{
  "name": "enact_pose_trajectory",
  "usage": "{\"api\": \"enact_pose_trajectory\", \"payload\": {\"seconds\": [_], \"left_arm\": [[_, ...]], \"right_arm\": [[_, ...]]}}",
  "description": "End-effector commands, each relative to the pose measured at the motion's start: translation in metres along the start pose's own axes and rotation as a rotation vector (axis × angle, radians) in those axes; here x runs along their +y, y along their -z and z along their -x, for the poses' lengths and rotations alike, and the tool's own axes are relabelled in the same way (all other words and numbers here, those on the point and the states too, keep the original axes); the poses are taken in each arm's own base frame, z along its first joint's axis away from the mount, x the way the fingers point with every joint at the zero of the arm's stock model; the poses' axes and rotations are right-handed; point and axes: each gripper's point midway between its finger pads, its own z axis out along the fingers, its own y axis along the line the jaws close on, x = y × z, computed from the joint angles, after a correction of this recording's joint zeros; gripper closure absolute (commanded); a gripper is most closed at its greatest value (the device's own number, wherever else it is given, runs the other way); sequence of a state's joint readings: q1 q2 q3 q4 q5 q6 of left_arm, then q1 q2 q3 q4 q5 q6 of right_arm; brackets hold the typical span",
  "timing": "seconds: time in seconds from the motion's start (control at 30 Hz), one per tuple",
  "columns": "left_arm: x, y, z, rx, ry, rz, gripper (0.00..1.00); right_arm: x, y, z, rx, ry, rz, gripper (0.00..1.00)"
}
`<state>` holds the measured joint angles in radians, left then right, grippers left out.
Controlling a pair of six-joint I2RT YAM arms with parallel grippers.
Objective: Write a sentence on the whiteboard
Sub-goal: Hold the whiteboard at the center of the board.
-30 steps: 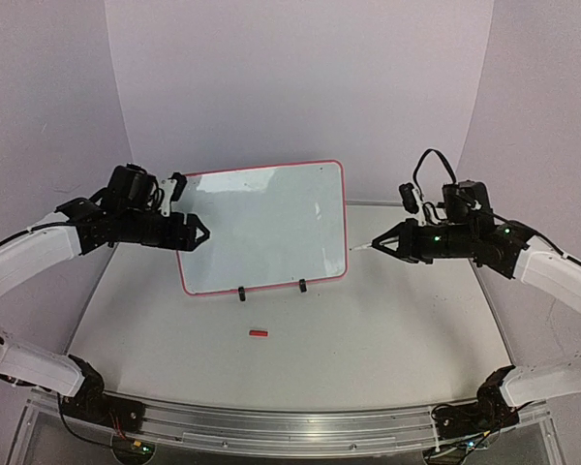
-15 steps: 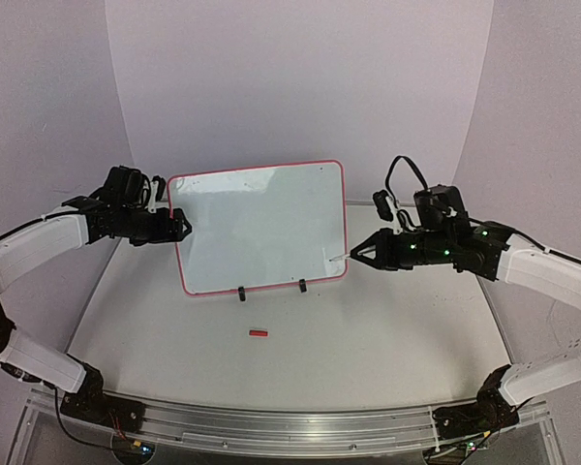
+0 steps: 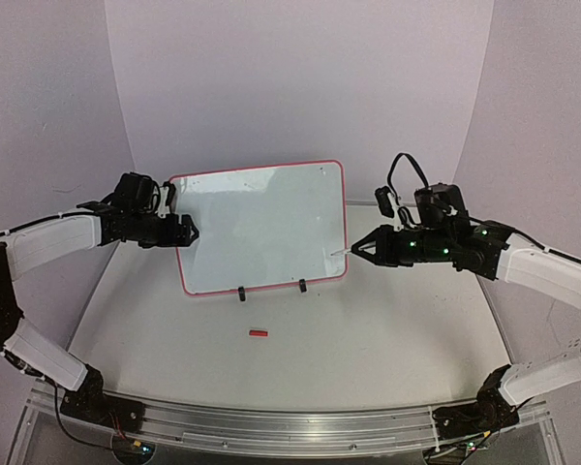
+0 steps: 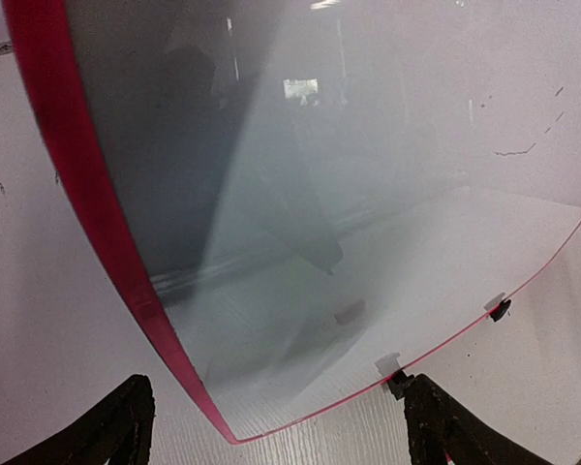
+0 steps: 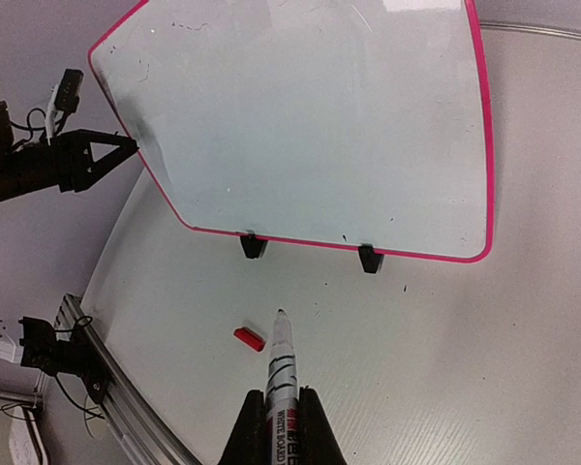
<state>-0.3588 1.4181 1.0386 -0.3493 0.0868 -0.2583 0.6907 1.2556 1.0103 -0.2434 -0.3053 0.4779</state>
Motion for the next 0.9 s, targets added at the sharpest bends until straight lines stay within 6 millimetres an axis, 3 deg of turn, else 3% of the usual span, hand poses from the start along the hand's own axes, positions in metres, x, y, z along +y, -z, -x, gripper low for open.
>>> {"api": "enact_pose_trajectory", "payload": {"seconds": [0.0, 0.43, 0.87], "left_arm": [[-0.005, -0.002, 0.013, -0.039, -0.038, -0.024, 0.11], [-0.031, -0.009, 0.015, -0.044, -0.044, -0.134, 0.13], [-0.070, -0.021, 0.013, -0.022, -0.130, -0.108, 0.13]], "right_arm": [[0.012, 0.010, 0.020, -0.074, 0.008, 0.018, 1.00], [0.008, 0.008, 0.018, -0.071, 0.005, 0.004, 1.00], [0.004, 0.010, 0.015, -0.073, 0.006, -0.008, 1.00]]}}
